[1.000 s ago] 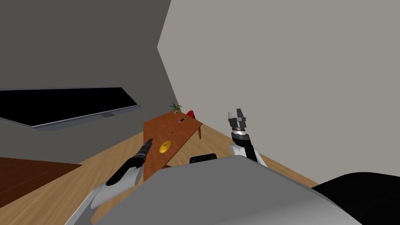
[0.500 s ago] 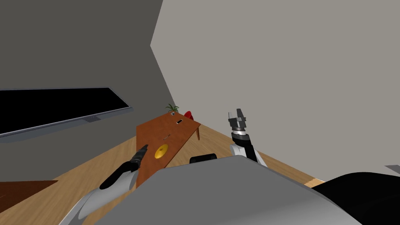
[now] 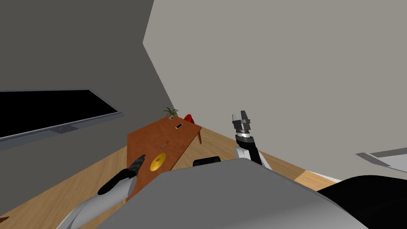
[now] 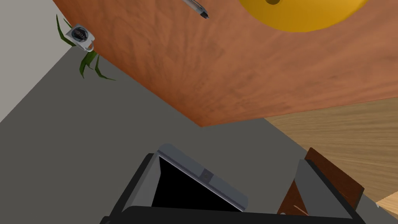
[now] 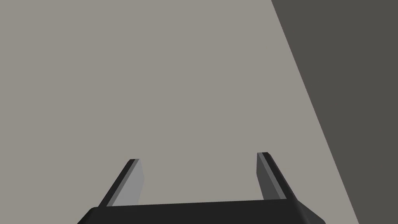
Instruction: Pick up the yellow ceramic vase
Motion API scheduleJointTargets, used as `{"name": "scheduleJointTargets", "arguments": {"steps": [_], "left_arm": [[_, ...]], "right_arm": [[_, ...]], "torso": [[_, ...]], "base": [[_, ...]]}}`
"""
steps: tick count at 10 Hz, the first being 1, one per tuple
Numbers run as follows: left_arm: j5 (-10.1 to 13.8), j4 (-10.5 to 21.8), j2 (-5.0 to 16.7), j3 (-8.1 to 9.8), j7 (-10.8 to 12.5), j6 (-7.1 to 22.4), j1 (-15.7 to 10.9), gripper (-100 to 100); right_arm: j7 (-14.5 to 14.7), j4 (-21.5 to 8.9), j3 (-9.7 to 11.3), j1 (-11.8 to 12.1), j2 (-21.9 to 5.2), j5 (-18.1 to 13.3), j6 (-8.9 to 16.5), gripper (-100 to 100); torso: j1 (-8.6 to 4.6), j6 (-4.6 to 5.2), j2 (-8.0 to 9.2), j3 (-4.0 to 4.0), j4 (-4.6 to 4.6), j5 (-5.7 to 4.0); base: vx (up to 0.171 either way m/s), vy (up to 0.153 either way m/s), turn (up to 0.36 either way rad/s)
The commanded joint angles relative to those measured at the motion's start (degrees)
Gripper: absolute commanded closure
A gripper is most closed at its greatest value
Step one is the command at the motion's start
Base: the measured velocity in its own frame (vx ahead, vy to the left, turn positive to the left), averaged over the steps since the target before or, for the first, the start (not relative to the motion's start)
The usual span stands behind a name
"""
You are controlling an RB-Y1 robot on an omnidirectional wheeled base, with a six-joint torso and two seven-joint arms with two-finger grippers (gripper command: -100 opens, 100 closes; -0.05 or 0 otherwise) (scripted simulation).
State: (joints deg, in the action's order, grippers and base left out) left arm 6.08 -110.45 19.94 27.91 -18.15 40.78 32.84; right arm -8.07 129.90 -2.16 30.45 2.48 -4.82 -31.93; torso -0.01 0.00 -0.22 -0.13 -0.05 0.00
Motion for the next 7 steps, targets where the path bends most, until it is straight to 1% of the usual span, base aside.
{"name": "scheduleJointTargets", "arguments": {"steps": [1, 2, 4, 7], "left_arm": [[0.23, 2.12, 0.07, 1.42, 0.06, 2.86, 0.33, -100], [0.23, 2.12, 0.07, 1.42, 0.06, 3.51, 0.33, -100], [0.06, 4.58, -0.55, 3.00, 0.24, 7.40, 0.62, -100], [-0.12, 8.03, -1.81, 5.00, 0.57, 12.56, 1.03, -100]], "right_arm": [[0.00, 0.00, 0.00, 0.00, 0.00, 0.00, 0.00, 0], [0.00, 0.00, 0.00, 0.00, 0.00, 0.00, 0.00, 0], [0.00, 0.00, 0.00, 0.00, 0.00, 0.00, 0.00, 0], [0.00, 0.00, 0.00, 0.01, 0.00, 0.00, 0.00, 0]], "torso": [[0.00, 0.00, 0.00, 0.00, 0.00, 0.00], [0.02, -0.01, -0.02, -0.01, -0.01, 0.00], [0.03, 0.00, 0.00, 0.00, 0.00, 0.01], [0.08, -0.01, -0.14, -0.08, -0.03, 0.02]], "base": [[0.068, 0.002, -0.237], [0.054, 0.009, -0.091], [0.070, 0.003, -0.215], [0.100, 0.021, -0.244]]}}
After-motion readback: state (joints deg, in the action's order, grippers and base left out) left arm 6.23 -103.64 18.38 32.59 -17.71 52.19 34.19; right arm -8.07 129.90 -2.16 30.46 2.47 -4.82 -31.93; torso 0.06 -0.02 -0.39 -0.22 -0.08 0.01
